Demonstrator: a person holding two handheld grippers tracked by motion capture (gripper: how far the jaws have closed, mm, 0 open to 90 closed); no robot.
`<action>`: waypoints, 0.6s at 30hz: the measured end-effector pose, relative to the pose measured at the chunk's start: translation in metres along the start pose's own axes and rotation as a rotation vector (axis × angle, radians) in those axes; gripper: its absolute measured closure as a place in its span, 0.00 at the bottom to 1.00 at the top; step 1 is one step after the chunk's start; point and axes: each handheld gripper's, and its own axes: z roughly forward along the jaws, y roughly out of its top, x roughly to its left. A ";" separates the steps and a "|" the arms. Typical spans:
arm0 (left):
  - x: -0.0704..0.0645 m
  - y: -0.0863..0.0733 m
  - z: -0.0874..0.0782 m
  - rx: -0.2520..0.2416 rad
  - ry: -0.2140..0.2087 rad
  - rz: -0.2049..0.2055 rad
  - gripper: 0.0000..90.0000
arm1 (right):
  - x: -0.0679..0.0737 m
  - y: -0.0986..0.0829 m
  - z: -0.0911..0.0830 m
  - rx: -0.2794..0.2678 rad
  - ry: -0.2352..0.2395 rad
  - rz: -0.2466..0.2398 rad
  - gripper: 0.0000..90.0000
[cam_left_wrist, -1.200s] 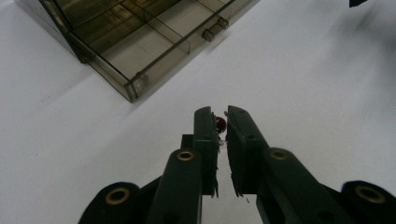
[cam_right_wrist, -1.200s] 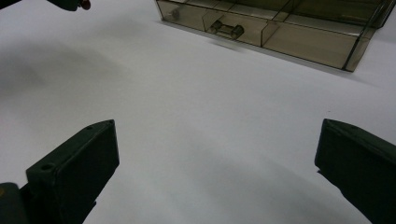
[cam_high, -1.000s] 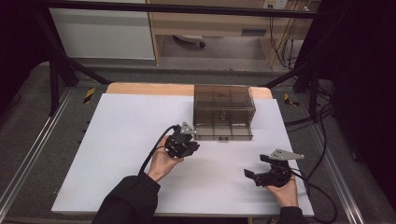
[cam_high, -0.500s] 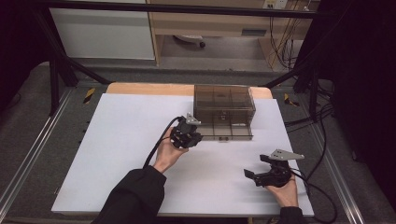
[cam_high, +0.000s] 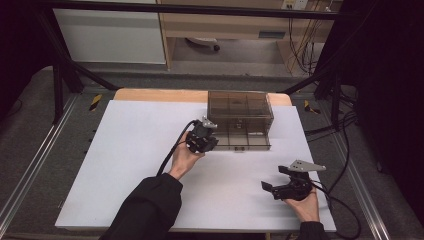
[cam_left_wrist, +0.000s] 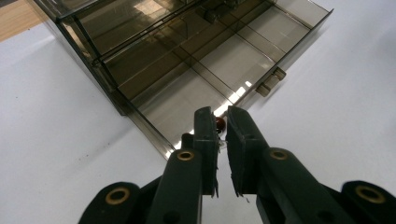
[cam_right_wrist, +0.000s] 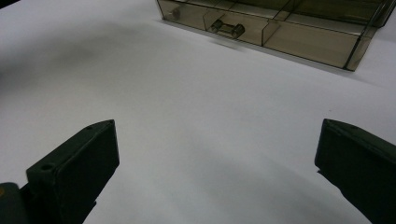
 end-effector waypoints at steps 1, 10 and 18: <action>0.001 0.001 0.001 0.002 0.003 0.000 0.91 | 0.000 0.000 0.000 0.001 0.000 0.001 0.00; 0.005 0.012 0.009 -0.002 0.019 0.007 0.91 | 0.000 0.000 0.001 0.002 0.000 -0.002 0.00; 0.007 0.017 0.019 -0.010 0.032 0.009 0.91 | 0.000 0.000 0.000 0.000 0.003 0.002 0.00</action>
